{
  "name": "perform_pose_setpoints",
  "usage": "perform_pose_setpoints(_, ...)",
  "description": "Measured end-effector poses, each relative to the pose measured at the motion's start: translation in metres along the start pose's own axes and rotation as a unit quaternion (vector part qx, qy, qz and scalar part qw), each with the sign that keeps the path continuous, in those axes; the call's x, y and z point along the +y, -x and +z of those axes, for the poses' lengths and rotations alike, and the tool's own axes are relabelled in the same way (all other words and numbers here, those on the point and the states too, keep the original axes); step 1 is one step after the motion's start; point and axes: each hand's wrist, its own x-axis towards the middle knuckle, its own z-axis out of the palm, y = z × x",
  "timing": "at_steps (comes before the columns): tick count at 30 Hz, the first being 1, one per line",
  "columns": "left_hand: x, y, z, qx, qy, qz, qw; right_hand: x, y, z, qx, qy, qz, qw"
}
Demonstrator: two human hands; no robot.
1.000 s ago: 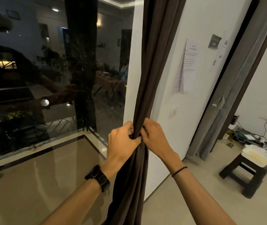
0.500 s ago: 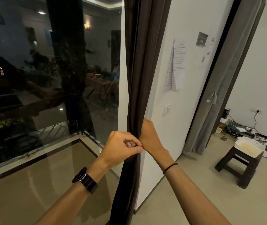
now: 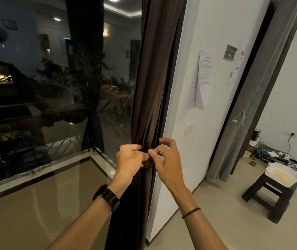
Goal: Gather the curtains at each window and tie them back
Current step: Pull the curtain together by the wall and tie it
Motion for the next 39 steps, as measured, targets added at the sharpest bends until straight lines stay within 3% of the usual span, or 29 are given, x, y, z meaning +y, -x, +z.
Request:
perform_pose_setpoints(3,-0.001,0.008,0.012,0.013,0.075,-0.009,0.997,0.0,0.009,-0.001,0.027,-0.018,0.043,0.999)
perform_pose_setpoints(7,-0.006,0.015,0.023,0.005,0.091,0.02,0.996,0.002,0.007,-0.011,0.005,-0.006,0.059,0.998)
perform_pose_setpoints(10,-0.012,0.017,0.027,-0.035,0.099,0.043,0.994,0.007,0.006,-0.016,-0.029,0.015,0.009,0.999)
perform_pose_setpoints(14,-0.006,0.016,0.027,-0.054,0.206,-0.04,0.976,0.017,0.009,-0.02,-0.056,0.108,-0.104,0.987)
perform_pose_setpoints(17,-0.003,0.015,0.026,-0.065,0.208,-0.05,0.975,0.02,0.008,-0.024,-0.064,0.152,-0.175,0.971)
perform_pose_setpoints(22,0.001,0.008,0.02,-0.041,0.183,-0.052,0.981,0.022,0.003,-0.04,-0.082,0.141,-0.191,0.968)
perform_pose_setpoints(24,0.002,0.005,0.018,-0.041,0.138,-0.028,0.989,0.026,0.001,-0.044,-0.06,0.112,-0.186,0.974)
perform_pose_setpoints(26,0.0,0.004,0.019,-0.041,0.017,0.046,0.998,0.027,-0.002,-0.045,-0.042,0.099,-0.186,0.977)
perform_pose_setpoints(28,-0.006,0.003,0.019,-0.031,-0.145,0.153,0.977,0.028,-0.004,-0.045,-0.023,0.089,-0.18,0.979)
perform_pose_setpoints(30,-0.014,0.001,0.015,-0.03,-0.236,0.217,0.947,0.028,-0.007,-0.048,0.006,0.074,-0.165,0.983)
perform_pose_setpoints(36,-0.018,0.007,0.014,-0.044,-0.286,0.273,0.918,0.01,-0.015,-0.034,0.019,-0.02,-0.14,0.99)
perform_pose_setpoints(39,-0.02,0.008,0.015,-0.033,-0.271,0.278,0.921,0.009,-0.013,-0.017,0.056,0.012,-0.154,0.986)
